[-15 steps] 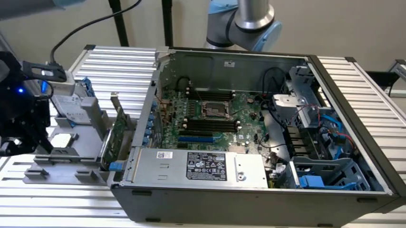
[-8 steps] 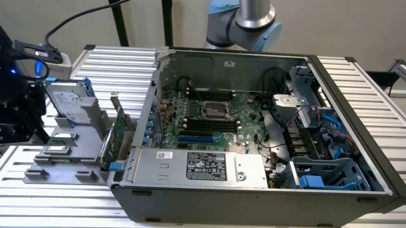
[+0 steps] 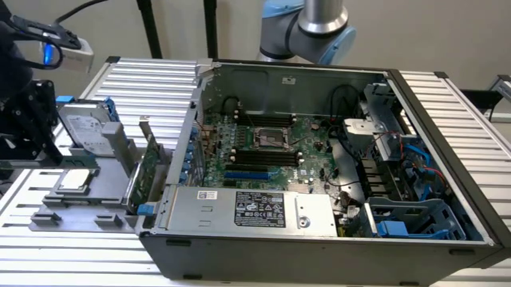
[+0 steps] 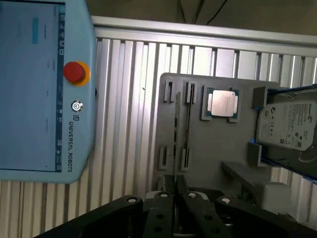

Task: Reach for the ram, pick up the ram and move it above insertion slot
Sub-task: 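Pick up the ram and move it above insertion slot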

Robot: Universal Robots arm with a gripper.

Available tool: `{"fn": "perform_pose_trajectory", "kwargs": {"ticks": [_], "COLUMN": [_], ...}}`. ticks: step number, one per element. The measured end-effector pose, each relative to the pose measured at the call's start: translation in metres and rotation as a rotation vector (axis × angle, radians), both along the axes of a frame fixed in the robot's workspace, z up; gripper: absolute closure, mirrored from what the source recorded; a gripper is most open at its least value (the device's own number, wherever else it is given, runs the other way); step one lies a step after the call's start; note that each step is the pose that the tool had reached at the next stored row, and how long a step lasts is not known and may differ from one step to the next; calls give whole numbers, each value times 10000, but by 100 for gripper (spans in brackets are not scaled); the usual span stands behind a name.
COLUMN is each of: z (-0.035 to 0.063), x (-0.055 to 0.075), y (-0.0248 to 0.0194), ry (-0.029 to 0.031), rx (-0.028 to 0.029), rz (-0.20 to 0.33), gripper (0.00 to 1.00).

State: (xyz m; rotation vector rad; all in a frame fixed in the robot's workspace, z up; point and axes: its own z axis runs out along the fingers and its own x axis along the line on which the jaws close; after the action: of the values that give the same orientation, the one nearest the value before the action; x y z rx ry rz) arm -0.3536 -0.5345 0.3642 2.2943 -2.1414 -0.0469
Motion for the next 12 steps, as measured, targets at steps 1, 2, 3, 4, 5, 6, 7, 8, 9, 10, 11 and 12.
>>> {"fn": "perform_pose_trajectory", "kwargs": {"ticks": [1,2,3,4,5,6,7,8,9,10,11,12], "z": [45,89,130,170,205,235,262,287,312,337,362,386], "x": [31,63,99,138,178,220,261,300,339,380,420,458], "y": [0,0,0,0,0,2,3,5,7,9,11,13], "ry": [2,5,5,7,6,6,6,6,6,6,7,8], "rx": [9,17,27,35,42,45,47,49,50,53,54,54], "rz": [10,16,20,21,21,20,20,21,21,22,22,21], "gripper": [86,86,86,86,86,86,86,86,86,86,86,86]}}
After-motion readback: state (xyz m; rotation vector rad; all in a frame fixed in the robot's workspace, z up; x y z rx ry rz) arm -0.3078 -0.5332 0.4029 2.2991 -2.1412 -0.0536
